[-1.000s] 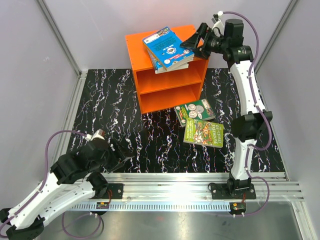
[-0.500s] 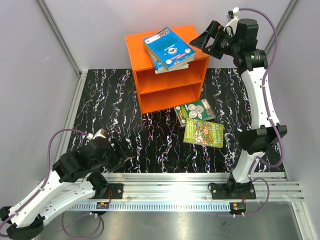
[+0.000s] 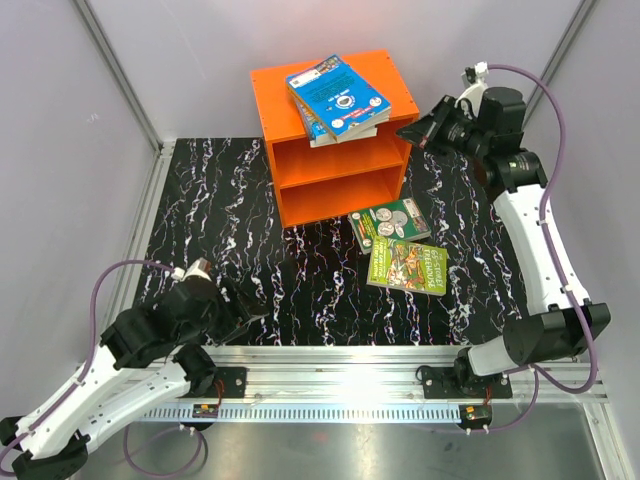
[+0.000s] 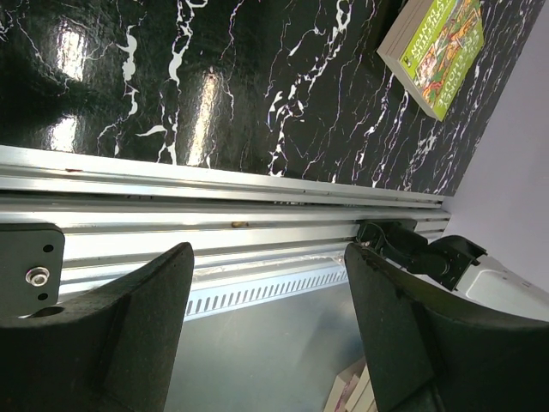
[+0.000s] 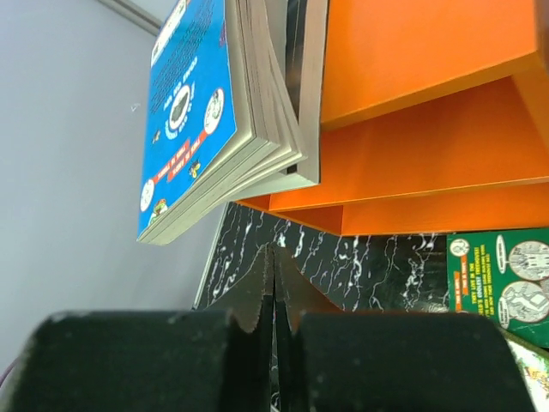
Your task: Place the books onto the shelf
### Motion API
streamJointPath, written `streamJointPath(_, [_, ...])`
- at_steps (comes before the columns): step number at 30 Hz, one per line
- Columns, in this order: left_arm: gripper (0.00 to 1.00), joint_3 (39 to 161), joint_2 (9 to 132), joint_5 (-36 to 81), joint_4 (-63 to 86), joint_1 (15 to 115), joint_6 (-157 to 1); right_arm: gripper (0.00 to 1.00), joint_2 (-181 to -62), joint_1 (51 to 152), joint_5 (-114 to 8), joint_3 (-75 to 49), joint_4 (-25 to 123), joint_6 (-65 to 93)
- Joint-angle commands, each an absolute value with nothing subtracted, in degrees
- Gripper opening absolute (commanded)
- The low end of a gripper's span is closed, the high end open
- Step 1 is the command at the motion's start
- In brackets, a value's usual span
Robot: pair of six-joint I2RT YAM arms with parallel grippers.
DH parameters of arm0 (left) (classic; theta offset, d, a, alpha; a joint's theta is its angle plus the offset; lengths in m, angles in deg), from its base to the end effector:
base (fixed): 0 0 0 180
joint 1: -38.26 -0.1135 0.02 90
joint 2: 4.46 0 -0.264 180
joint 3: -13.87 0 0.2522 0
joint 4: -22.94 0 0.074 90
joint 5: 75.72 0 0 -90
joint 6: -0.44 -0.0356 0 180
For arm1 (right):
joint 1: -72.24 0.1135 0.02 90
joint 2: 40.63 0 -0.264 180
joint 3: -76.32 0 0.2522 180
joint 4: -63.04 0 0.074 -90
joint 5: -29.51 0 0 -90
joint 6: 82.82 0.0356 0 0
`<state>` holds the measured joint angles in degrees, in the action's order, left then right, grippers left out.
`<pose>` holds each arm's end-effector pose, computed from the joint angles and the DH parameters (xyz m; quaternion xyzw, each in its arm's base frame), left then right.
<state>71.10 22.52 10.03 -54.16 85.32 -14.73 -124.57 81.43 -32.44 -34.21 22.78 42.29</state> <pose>0.0547 -0.0549 0.2804 -0.2362 0.8989 -0.3045 0.2086 0.3133 0.0676 0.4640 0.0251 0.7770 0.4025 0.4834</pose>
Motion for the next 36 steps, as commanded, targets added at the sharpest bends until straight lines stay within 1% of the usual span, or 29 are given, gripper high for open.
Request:
streamJointPath(1, [0.74, 70.7, 22.61, 10.94, -52.35, 85.28, -15.99, 0.0, -123.07, 83.31, -31.57, -32.98, 27.92, 43.74])
streamJointPath(12, [0.74, 72.28, 21.65, 9.8, -54.71, 85.19, -15.9, 0.0, -128.6, 90.07, -33.68, -37.37, 28.89, 44.8])
streamJointPath(20, [0.74, 72.11, 18.13, 8.39, -57.0, 85.28, -13.88, 0.0, -133.52, 92.89, -33.77, -42.12, 28.62, 45.06])
streamJointPath(29, [0.74, 71.76, 17.51, 7.25, -57.45, 85.19, -12.83, 0.0, -138.18, 95.44, -32.89, -47.92, 27.13, 44.97])
streamJointPath(36, [0.74, 71.58, 17.69, 6.98, -56.66, 85.19, -12.39, 0.0, -136.34, 95.62, -33.33, -46.26, 24.24, 42.35])
